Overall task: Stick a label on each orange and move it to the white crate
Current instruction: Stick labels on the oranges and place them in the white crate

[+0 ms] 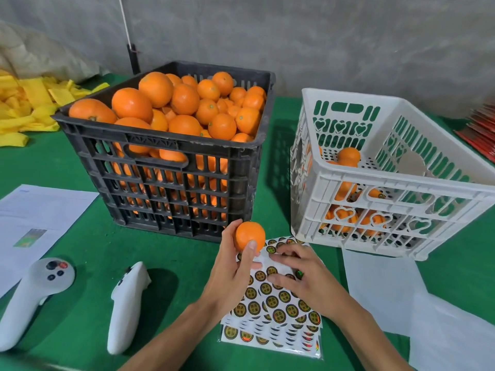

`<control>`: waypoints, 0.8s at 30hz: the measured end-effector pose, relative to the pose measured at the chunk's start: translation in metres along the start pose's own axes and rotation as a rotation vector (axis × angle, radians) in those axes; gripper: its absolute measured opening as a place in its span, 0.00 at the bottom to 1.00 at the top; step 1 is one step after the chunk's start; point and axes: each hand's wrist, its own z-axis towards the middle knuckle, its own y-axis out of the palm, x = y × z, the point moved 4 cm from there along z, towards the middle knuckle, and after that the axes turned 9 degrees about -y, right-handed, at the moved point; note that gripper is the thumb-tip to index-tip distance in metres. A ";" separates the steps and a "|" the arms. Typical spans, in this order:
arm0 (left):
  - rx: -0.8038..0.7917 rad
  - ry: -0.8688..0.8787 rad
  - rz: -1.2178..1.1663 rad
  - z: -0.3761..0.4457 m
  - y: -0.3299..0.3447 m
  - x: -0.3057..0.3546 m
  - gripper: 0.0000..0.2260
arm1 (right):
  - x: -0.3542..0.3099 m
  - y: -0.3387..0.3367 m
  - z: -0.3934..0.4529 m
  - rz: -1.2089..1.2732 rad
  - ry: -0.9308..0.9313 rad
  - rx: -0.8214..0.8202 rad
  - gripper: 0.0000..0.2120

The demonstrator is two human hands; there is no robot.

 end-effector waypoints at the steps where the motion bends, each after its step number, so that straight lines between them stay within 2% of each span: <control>1: 0.000 -0.002 -0.001 0.000 0.000 0.000 0.24 | -0.001 0.000 -0.001 -0.018 -0.009 0.023 0.26; 5: -0.012 -0.015 -0.004 -0.002 0.000 -0.001 0.25 | -0.004 -0.002 0.000 -0.059 -0.049 0.107 0.17; 10: -0.034 -0.008 -0.010 -0.002 0.000 0.001 0.26 | -0.011 -0.003 0.000 -0.233 -0.169 0.211 0.10; 13: -0.043 -0.008 -0.010 -0.002 -0.001 0.000 0.25 | -0.019 -0.004 -0.002 -0.298 -0.272 0.228 0.09; 19: -0.066 0.049 0.005 -0.002 0.000 0.001 0.26 | -0.017 -0.006 -0.006 -0.196 -0.236 0.209 0.11; 24: -0.070 0.059 0.022 -0.001 0.004 0.000 0.26 | -0.018 -0.005 -0.005 -0.246 -0.301 0.213 0.10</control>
